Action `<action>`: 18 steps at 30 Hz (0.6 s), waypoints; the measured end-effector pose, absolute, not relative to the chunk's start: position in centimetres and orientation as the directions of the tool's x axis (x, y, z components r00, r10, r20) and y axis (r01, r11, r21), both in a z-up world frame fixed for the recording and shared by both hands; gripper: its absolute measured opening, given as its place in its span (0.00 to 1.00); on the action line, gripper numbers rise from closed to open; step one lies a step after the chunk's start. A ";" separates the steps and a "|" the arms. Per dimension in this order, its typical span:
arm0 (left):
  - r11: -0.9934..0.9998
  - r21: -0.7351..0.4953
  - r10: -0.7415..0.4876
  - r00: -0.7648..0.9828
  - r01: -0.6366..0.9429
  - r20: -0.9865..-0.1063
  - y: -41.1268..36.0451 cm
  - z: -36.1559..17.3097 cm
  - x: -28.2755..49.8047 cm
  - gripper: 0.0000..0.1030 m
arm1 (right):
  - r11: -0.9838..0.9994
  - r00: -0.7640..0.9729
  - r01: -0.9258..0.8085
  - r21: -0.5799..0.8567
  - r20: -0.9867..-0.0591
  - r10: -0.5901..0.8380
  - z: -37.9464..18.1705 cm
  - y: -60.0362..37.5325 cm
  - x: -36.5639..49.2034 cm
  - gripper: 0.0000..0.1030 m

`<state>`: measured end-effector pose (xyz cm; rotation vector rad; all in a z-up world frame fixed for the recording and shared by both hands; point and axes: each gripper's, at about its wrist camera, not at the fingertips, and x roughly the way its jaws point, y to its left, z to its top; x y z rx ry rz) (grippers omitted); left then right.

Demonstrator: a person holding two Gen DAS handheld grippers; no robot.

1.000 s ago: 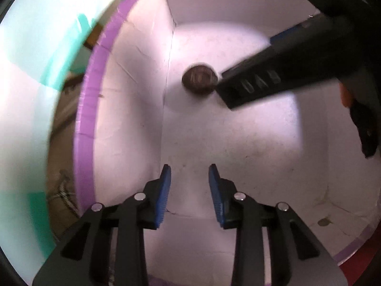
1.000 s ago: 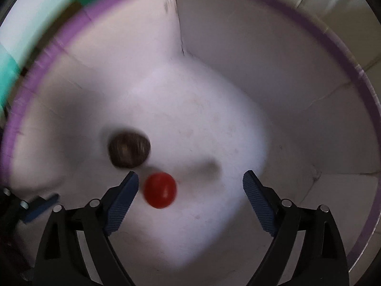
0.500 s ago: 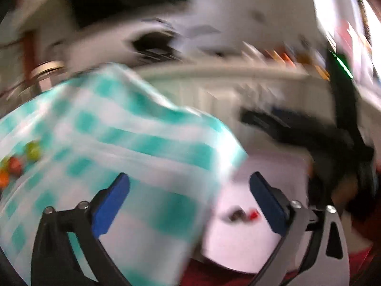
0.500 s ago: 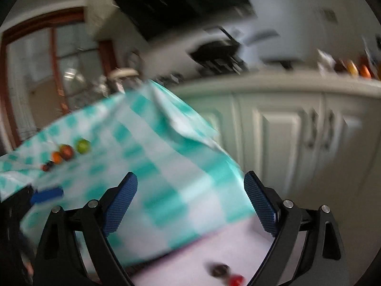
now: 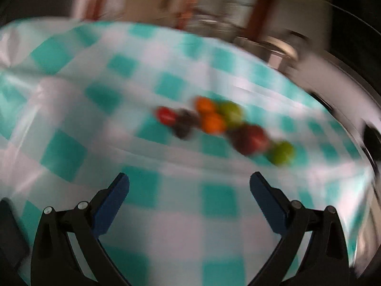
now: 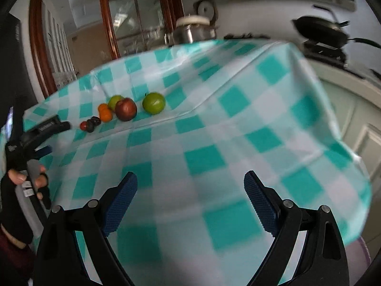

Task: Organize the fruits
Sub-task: 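Move both tools back over the fruit cluster on the tablecloth, then grasp the green apple with the right tool while the left tool grasps a dark brown fruit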

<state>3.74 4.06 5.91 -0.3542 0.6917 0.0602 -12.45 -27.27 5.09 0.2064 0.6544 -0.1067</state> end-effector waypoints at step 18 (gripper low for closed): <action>0.903 -0.353 -0.034 0.777 -0.246 -0.629 7.6 2.0 10.2 0.98 | 0.991 0.652 0.099 -0.095 -0.746 -0.137 1.9 -20.1 13.4 0.85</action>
